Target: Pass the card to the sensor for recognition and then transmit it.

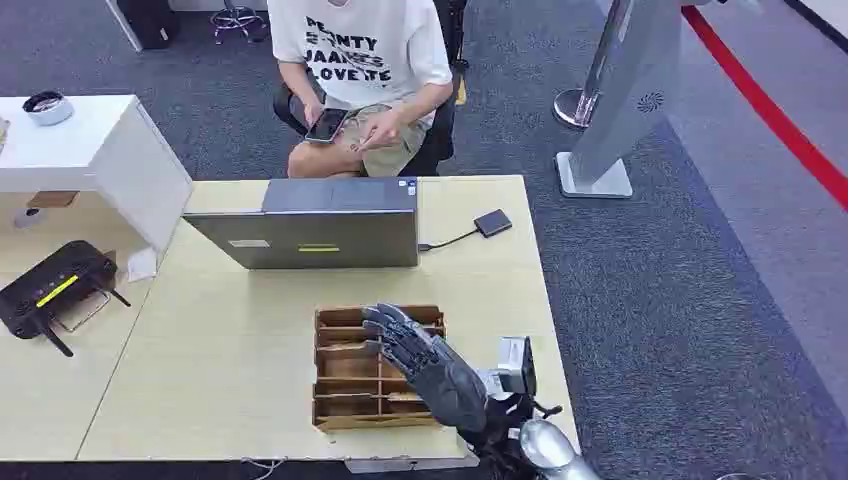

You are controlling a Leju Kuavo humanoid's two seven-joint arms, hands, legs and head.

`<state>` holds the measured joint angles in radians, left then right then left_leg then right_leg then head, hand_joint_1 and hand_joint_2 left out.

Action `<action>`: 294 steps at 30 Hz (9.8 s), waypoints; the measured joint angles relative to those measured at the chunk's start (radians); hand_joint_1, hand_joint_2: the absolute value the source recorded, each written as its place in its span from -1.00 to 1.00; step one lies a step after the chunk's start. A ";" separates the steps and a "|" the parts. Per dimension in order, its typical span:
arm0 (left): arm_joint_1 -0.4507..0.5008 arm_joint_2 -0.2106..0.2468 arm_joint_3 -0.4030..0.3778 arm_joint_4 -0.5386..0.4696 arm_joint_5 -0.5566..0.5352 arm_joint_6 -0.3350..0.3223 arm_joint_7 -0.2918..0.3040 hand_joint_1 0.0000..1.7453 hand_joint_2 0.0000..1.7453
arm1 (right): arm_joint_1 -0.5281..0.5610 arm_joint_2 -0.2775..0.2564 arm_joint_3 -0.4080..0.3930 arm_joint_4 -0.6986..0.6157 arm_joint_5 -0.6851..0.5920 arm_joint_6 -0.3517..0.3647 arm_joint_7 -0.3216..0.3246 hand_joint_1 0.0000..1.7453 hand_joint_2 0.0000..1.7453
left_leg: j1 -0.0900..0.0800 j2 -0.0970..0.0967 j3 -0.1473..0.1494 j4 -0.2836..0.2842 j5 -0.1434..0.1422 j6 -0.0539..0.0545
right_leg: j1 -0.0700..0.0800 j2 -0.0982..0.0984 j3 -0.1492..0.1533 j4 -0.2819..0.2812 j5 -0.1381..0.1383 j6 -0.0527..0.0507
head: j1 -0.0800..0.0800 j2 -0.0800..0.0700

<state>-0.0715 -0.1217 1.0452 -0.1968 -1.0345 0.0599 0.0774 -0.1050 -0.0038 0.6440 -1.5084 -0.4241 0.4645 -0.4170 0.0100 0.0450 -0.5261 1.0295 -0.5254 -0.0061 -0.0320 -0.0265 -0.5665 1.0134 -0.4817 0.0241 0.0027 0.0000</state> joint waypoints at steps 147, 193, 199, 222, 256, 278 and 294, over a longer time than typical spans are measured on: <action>-0.056 -0.037 -0.104 0.000 0.089 0.104 -0.170 -1.00 -1.00 | 0.108 -0.062 -0.334 -0.074 0.370 -0.673 0.197 1.00 1.00 | 0.000 0.001 -0.026 0.003 0.016 0.001 | 0.001 0.001 -0.024 -0.002 0.018 0.000 | 0.001 0.000; -0.026 -0.050 -0.115 0.000 0.042 0.157 -0.155 -1.00 -1.00 | 0.216 -0.322 -0.207 -0.057 0.339 -0.469 0.323 1.00 1.00 | 0.000 0.001 -0.026 0.002 0.016 0.001 | 0.001 0.001 -0.023 -0.002 0.017 0.001 | 0.000 0.000; -0.026 -0.050 -0.131 0.000 0.027 0.156 -0.141 -1.00 -1.00 | 0.140 -0.303 -0.121 -0.013 0.330 -0.417 0.324 1.00 1.00 | 0.000 0.001 -0.026 0.002 0.016 0.002 | 0.001 0.001 -0.023 -0.002 0.017 0.001 | 0.000 0.000; -0.029 -0.050 -0.156 0.000 0.017 0.143 -0.133 -1.00 -1.00 | 0.035 -0.281 0.017 0.084 0.461 -0.514 0.332 1.00 1.00 | 0.000 0.001 -0.024 0.002 0.016 0.002 | 0.001 0.001 -0.022 -0.002 0.017 0.001 | 0.000 0.000; -0.027 -0.048 -0.156 0.000 0.049 0.129 -0.148 -1.00 -1.00 | -0.001 -0.309 0.036 0.097 0.676 -0.503 0.362 1.00 1.00 | 0.000 0.001 -0.023 0.002 0.016 0.002 | 0.001 0.001 -0.021 -0.002 0.017 0.001 | 0.000 0.000; -0.019 -0.045 -0.155 0.000 0.056 0.128 -0.152 -1.00 -1.00 | 0.027 -0.349 0.012 0.069 0.687 -0.478 0.357 1.00 1.00 | 0.000 0.001 -0.023 0.002 0.016 0.002 | 0.001 0.001 -0.021 -0.002 0.017 0.001 | 0.000 0.000; -0.019 -0.045 -0.155 0.000 0.051 0.129 -0.151 -1.00 -1.00 | 0.027 -0.343 0.015 0.079 0.703 -0.468 0.356 1.00 1.00 | 0.000 0.001 -0.022 0.002 0.016 0.002 | 0.001 0.001 -0.020 -0.002 0.017 0.001 | 0.000 0.000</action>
<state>-0.0909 -0.1671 0.8904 -0.1972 -0.9831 0.1885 -0.0732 -0.0776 -0.3468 0.6592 -1.4290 0.2789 -0.0038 -0.0614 0.0099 0.0463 -0.5478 1.0318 -0.5097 -0.0045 -0.0309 -0.0252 -0.5862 1.0115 -0.4643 0.0252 0.0030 0.0000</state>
